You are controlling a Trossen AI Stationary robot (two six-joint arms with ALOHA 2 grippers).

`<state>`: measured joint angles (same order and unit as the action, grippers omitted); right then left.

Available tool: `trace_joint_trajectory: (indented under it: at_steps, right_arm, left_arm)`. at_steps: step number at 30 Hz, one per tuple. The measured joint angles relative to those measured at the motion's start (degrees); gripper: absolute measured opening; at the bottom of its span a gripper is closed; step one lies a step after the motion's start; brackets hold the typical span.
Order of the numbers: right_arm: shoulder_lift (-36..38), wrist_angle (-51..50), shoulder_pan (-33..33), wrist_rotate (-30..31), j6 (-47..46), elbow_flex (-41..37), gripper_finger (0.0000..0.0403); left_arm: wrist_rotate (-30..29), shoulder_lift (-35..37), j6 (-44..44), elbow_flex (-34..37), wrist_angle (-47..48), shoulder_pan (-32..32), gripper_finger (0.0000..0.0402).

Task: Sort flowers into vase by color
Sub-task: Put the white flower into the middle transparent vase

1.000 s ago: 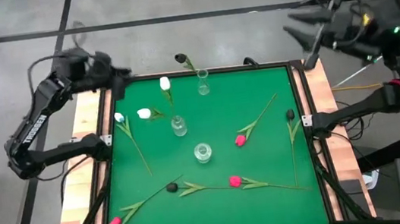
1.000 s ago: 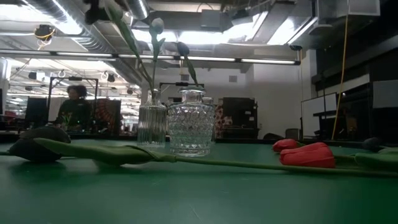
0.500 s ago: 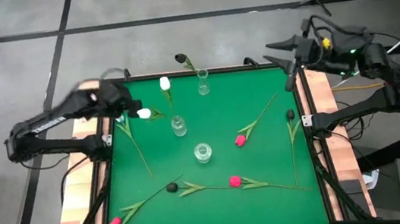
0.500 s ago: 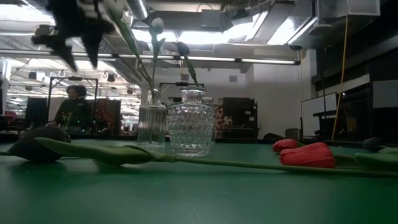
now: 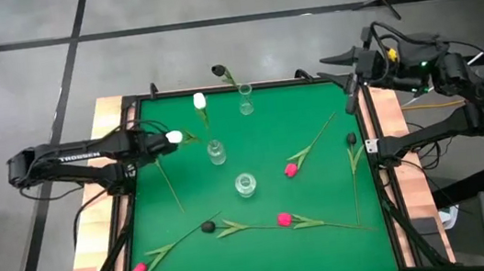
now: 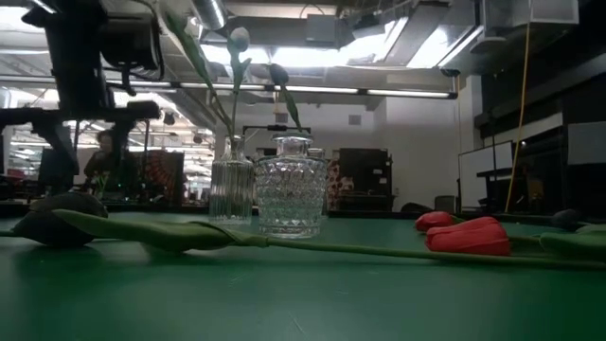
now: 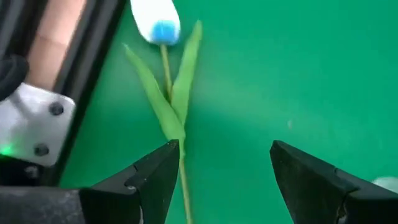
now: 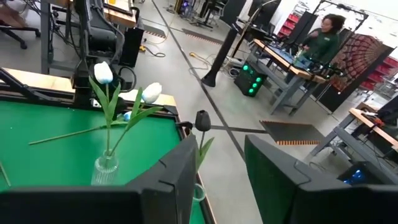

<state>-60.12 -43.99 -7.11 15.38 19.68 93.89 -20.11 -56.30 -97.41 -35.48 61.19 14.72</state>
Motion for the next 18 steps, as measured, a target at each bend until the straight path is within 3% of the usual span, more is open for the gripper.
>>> trace_joint_trajectory:
  at_steps: [18]
  right_arm:
    - [0.0,-1.2,0.0,-3.4,0.1,0.0,0.0135]
  left_arm:
    - [1.9,-15.3,-7.0,2.3,-4.3,0.0,0.0249]
